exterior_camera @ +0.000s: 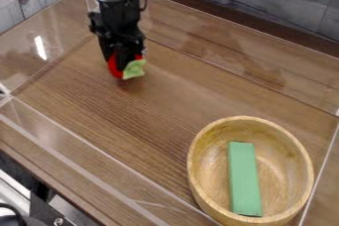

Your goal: Move the red fruit to the right

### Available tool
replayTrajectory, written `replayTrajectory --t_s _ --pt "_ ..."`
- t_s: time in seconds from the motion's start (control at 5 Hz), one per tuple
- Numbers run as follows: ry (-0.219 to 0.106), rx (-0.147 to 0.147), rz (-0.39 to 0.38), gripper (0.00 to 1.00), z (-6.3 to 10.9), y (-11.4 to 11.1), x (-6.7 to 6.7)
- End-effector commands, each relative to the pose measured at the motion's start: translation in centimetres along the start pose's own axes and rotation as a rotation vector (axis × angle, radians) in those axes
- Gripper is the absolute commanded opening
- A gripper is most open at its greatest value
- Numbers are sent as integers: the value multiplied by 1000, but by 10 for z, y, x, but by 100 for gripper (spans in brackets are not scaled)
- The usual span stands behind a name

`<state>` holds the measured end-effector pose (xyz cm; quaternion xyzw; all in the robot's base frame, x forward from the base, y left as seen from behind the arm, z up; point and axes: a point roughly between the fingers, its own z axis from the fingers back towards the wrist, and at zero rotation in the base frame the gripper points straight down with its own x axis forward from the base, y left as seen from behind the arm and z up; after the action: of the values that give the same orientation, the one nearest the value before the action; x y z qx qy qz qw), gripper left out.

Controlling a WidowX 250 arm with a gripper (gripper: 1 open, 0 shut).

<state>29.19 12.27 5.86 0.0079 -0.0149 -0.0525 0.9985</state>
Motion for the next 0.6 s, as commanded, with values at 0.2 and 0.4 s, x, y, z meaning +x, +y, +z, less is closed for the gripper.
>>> replayTrajectory --t_s 0.2,0.4 --pt "-98 25 -21 0 44 -18 7" --pt "-92 7 -92 0 44 -44 1"
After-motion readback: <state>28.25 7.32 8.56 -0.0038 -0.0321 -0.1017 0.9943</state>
